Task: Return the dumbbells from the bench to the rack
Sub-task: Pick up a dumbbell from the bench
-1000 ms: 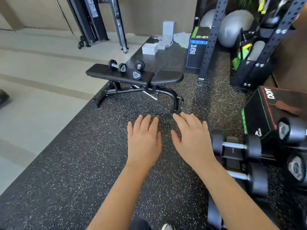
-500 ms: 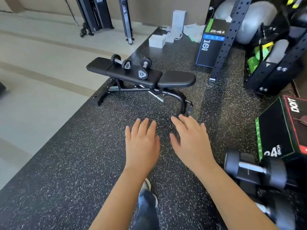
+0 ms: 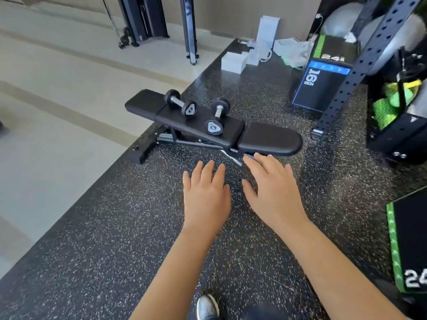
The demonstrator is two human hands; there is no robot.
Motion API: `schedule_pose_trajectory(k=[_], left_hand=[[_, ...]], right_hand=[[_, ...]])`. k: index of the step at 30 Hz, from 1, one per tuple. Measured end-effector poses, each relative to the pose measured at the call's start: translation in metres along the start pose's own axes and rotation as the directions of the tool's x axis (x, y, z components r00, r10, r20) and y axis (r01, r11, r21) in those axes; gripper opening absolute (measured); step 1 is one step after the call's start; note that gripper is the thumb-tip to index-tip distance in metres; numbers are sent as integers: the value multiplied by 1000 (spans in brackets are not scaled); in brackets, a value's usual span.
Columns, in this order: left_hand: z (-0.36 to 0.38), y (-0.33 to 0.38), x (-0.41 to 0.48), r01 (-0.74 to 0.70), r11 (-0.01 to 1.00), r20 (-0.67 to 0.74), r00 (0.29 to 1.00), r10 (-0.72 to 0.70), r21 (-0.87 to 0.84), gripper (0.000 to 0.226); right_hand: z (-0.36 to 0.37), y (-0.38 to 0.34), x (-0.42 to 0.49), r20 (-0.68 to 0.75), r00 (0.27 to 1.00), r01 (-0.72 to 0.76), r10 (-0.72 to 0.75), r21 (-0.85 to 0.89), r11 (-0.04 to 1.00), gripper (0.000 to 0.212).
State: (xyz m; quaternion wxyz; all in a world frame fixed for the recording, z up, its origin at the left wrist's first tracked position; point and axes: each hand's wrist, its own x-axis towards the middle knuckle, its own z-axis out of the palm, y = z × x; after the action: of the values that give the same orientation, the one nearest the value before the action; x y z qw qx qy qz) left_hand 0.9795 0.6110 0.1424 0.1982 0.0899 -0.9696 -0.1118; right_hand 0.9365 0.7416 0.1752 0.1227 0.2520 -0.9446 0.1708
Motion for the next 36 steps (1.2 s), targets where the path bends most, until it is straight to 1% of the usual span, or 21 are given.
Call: schedule_pose_trajectory(k=[4,6,8,12,16,18,23,29,33,36], left_hand=[[34,-1,57,-5,1000,35,999,6,-9,47],[55,1,92,-4,1000,34,999,4,13,45],[76,6,130,18,999,31,999,-19,32,45],[108,22,206,63,998,50,997,-62,-12,45],[129,26,267,119,992,-2,993,-119,-39,41],[141,19,286,149,989,-4,989,-149,-27,41],[171,-7,331,225,974,40,973,-225,4,46],[216,-46,409,240,970,54,969,-241,22,48],[240,-77,465,296,955,56,954,-295,-3,47],[259,-100,499,307,952,45,951,-307,9,47]], right_hand=[[20,34,56,-5,1000,-11,11,9,1000,44],[31,55,89,-14,1000,-15,15,27,1000,44],[42,78,123,-12,1000,-17,17,22,1000,44],[52,127,193,5,1000,1,-1,26,1000,45],[63,159,260,25,998,56,-57,19,998,46],[74,167,288,48,995,88,-88,12,996,46],[108,179,350,98,985,140,-142,30,990,45],[160,188,438,131,973,193,-189,-19,981,47],[192,187,500,126,968,223,-218,-26,974,47],[218,187,539,130,958,260,-255,-22,965,47]])
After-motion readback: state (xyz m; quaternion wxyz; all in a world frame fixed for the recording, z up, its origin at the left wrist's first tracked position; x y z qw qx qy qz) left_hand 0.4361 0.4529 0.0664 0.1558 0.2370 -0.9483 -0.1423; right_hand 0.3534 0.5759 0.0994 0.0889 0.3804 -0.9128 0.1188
